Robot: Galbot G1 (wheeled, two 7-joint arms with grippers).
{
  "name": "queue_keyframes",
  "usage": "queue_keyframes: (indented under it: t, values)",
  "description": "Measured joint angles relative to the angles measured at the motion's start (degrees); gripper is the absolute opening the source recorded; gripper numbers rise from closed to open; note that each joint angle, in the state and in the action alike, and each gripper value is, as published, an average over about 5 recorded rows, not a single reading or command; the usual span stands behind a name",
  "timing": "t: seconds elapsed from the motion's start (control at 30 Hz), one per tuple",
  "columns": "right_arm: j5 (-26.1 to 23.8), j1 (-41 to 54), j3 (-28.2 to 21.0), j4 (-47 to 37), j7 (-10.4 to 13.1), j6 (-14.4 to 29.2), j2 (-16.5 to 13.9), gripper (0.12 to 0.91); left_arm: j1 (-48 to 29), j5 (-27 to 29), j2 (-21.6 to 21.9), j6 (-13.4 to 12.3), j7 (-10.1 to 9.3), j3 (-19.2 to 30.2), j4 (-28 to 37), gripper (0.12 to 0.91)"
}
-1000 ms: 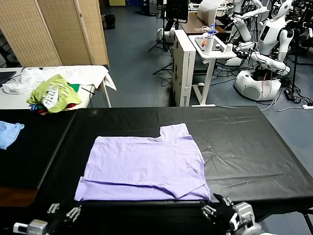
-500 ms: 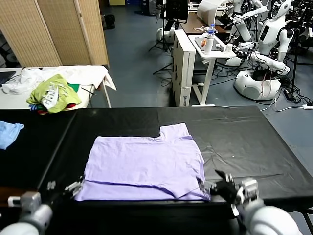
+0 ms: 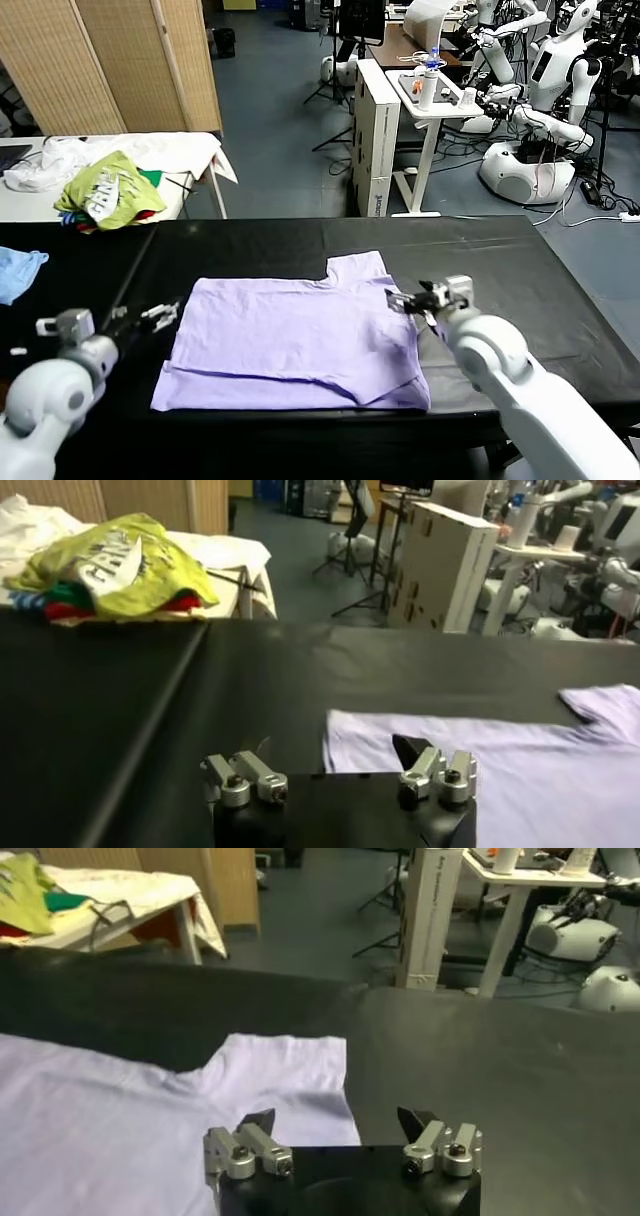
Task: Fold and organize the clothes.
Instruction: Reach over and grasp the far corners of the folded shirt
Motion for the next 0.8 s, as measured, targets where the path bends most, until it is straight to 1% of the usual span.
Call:
queue_keyframes:
  t: [0.17,0.33,0.6,0.8]
  values:
    - [-0.54,2.55,-1.32,-4.37,-0.26,0.0,2.01,0.907,-5.81,-1.46,0.74,0.95,0.64,4.06,5.85,0.907]
    - [-1.12,3.15,-1.65,-6.81,-0.31,0.0,2.89,0.907,-9.47,-1.67,0.85,1.24,1.74,7.16,9.55,0.907]
    - [-1.36,2.38,-0.72,-8.11,-0.24,0.0,3.84,0.907,-13.46,-0.55,-0.31,1.03,2.24,11.31,12.93,0.907]
    - [-1.14,1.61,0.1,-8.47,-0.25,0.0,4.42,0.907,-15.32,0.3,-1.67,1.01,2.46,13.46,14.37,0.907]
